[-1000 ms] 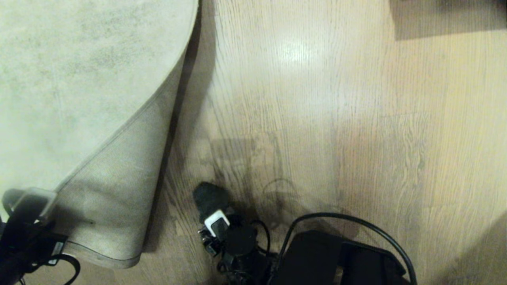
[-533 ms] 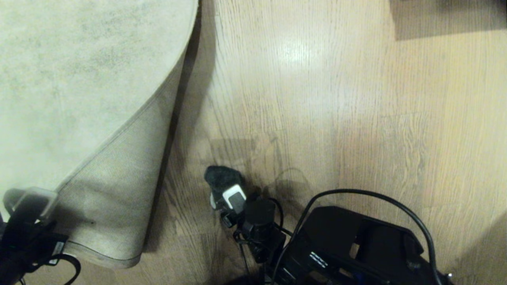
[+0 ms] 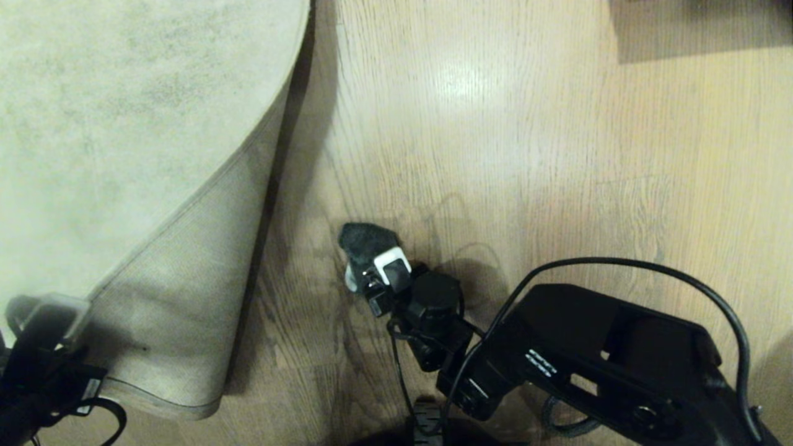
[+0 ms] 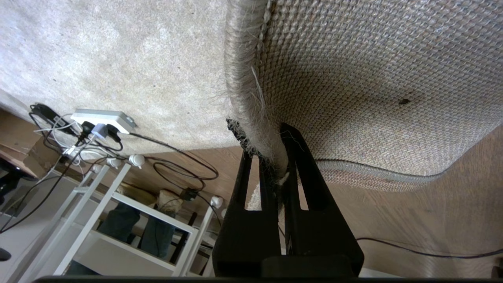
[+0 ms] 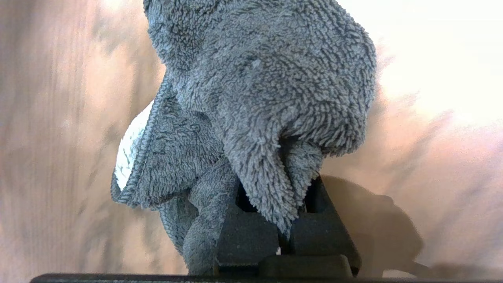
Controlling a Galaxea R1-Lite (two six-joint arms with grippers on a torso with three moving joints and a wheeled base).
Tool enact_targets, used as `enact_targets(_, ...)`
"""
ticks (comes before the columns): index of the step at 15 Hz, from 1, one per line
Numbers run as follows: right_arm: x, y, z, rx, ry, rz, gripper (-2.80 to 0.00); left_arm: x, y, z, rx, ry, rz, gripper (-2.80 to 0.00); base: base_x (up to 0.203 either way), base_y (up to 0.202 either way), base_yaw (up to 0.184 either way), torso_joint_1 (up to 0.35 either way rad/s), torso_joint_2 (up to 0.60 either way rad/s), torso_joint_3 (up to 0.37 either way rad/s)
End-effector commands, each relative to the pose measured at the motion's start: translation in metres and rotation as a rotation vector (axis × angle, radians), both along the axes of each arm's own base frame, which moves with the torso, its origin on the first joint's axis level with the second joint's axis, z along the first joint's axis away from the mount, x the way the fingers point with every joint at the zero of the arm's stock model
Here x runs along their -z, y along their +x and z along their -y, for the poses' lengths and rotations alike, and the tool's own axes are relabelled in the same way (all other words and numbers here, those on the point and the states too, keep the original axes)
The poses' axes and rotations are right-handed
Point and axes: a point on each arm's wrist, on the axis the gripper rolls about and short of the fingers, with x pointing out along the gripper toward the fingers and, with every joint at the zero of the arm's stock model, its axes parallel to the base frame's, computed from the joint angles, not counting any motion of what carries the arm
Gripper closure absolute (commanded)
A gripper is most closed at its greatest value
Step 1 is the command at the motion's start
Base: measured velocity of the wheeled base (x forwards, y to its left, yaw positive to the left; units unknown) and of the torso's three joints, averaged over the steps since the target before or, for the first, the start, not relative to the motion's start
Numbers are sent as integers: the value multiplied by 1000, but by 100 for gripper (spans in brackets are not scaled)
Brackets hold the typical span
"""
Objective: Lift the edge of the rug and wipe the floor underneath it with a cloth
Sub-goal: Wipe the floor under the carpet with a rag
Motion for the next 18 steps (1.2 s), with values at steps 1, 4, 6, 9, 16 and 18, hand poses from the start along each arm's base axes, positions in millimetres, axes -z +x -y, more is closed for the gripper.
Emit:
enact_targets(1, -20, -8, 1, -12, 23, 24, 0, -1, 0, 0, -1, 4, 5, 0, 0, 0, 0, 0, 0, 0)
enact_targets(4, -30, -32, -15, -71, 33, 31, 0, 0, 0, 0, -1, 1, 4, 0, 0, 0, 0, 0, 0, 0)
enact_targets(6, -31, -57, -35, -141, 32, 29, 0, 0, 0, 0, -1, 0, 3, 0, 0, 0, 0, 0, 0, 0)
enact_targets(9, -21, -95, -62, -243, 15, 11, 0, 0, 0, 0, -3, -1, 4, 0, 0, 0, 0, 0, 0, 0)
enact_targets(16, 42, -135, -90, -346, -80, -57, 0, 0, 0, 0, -3, -1, 4, 0, 0, 0, 0, 0, 0, 0)
enact_targets(18, 63, -132, -97, -348, -89, -64, 0, 0, 0, 0, -3, 1, 4, 0, 0, 0, 0, 0, 0, 0)
